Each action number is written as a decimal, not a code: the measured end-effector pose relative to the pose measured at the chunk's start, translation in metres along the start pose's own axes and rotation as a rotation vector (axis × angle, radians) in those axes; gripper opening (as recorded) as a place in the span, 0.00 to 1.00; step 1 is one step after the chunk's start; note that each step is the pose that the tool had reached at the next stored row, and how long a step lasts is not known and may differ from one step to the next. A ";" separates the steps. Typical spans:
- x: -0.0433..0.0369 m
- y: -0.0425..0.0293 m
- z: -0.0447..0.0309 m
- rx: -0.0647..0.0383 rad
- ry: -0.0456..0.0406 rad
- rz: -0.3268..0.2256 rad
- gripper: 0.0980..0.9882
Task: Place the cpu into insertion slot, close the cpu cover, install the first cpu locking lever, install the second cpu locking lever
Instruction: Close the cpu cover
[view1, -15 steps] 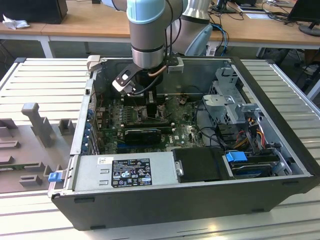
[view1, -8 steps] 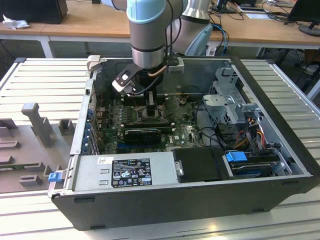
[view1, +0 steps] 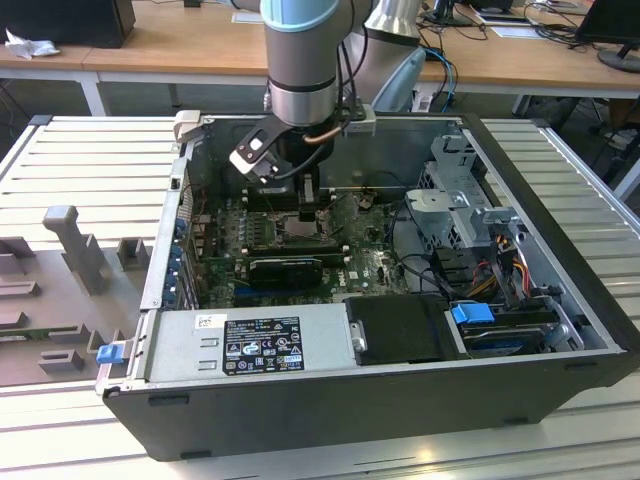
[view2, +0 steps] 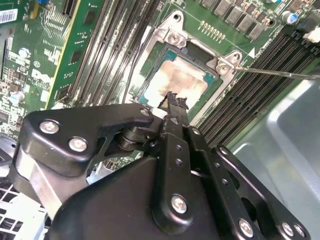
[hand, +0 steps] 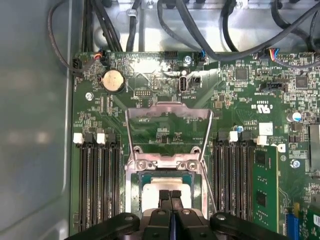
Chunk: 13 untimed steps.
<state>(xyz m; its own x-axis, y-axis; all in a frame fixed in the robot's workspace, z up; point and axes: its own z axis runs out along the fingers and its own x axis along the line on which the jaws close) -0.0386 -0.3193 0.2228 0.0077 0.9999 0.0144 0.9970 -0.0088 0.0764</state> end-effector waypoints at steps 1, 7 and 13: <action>0.0000 0.0000 0.0000 0.000 0.0000 0.000 0.01; 0.0004 0.0005 -0.0057 0.000 -0.0001 0.000 0.01; 0.0008 0.0009 -0.0118 0.000 -0.0029 0.000 0.01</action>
<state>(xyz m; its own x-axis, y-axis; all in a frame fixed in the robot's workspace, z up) -0.0386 -0.3187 0.2346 0.0077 0.9999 0.0115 0.9970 -0.0086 0.0765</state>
